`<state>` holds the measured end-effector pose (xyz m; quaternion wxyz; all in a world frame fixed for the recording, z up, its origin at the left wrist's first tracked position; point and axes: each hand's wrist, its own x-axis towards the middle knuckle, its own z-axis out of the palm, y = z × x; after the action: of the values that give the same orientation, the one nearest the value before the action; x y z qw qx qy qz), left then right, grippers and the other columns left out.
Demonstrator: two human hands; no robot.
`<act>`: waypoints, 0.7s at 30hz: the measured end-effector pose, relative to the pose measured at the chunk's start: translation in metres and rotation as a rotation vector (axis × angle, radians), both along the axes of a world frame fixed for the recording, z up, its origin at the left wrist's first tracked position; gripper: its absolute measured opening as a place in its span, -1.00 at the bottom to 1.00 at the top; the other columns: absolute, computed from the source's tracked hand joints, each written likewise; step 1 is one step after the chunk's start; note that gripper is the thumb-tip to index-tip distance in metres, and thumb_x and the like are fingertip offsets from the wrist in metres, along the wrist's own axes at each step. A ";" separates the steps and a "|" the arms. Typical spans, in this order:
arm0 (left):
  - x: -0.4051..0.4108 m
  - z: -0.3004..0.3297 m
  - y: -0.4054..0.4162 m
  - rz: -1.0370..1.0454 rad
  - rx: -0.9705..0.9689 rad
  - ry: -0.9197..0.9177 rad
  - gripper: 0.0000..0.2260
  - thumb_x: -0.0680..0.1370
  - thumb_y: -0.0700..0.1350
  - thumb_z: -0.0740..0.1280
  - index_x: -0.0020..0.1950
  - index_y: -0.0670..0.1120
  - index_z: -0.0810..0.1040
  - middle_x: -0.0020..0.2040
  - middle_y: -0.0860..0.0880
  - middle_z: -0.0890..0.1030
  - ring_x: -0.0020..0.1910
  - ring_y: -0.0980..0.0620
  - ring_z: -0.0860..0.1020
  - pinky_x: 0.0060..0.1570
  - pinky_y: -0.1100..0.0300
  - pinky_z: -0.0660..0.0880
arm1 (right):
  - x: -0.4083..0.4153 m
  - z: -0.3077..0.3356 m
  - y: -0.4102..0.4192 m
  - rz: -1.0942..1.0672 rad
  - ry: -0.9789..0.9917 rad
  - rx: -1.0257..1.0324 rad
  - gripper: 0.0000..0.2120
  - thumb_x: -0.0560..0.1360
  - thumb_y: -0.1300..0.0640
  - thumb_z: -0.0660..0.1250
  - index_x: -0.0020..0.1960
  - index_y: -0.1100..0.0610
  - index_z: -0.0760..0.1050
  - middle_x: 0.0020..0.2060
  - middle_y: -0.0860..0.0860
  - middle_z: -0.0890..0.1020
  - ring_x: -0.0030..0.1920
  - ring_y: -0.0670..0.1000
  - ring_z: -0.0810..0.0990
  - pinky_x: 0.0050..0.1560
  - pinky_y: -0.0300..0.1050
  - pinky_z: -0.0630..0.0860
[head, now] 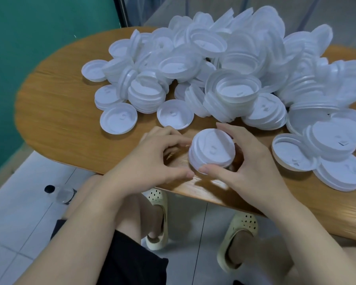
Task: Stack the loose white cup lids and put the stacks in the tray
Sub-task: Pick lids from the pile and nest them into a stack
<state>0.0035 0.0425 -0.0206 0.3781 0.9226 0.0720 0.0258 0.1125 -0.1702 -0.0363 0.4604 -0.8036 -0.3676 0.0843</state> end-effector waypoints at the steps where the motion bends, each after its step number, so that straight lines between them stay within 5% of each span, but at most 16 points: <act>1: 0.000 -0.001 0.001 0.004 -0.009 -0.001 -0.51 0.35 0.18 0.58 0.26 0.29 0.61 0.14 0.22 0.54 0.26 0.17 0.40 0.36 0.14 0.32 | -0.001 0.000 0.001 0.009 -0.011 -0.013 -0.19 0.27 -0.29 0.57 0.44 -0.07 0.44 0.28 -0.24 0.51 0.34 -0.23 0.45 0.31 -0.36 0.37; 12: 0.005 -0.004 -0.002 0.000 -0.004 -0.037 -0.34 0.37 0.16 0.50 0.48 0.18 0.46 0.16 0.25 0.56 0.25 0.25 0.40 0.39 0.17 0.27 | -0.003 -0.008 0.006 -0.007 -0.154 -0.166 -0.23 0.34 -0.28 0.53 0.44 0.01 0.44 0.31 -0.13 0.51 0.35 -0.12 0.42 0.38 -0.16 0.36; 16: 0.005 -0.008 -0.002 0.008 -0.024 -0.070 -0.40 0.45 0.13 0.45 0.49 0.13 0.46 0.20 0.26 0.57 0.26 0.19 0.47 0.36 0.18 0.35 | -0.002 -0.006 0.004 -0.015 -0.122 -0.192 -0.16 0.28 -0.37 0.50 0.46 -0.05 0.44 0.26 -0.24 0.50 0.31 -0.22 0.40 0.31 -0.35 0.25; 21: 0.010 -0.010 0.000 0.108 0.091 -0.265 -0.68 0.53 -0.05 0.46 0.29 0.01 0.62 0.10 0.16 0.62 0.12 0.16 0.52 0.20 0.29 0.40 | -0.003 -0.002 0.003 0.013 -0.129 -0.229 -0.03 0.23 -0.45 0.43 0.53 -0.03 0.39 0.38 -0.22 0.45 0.40 -0.24 0.34 0.43 -0.32 0.17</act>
<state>0.0132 0.0424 -0.0301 0.3402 0.9220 0.0698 0.1710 0.1095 -0.1674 -0.0382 0.3407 -0.8522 -0.3895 0.0769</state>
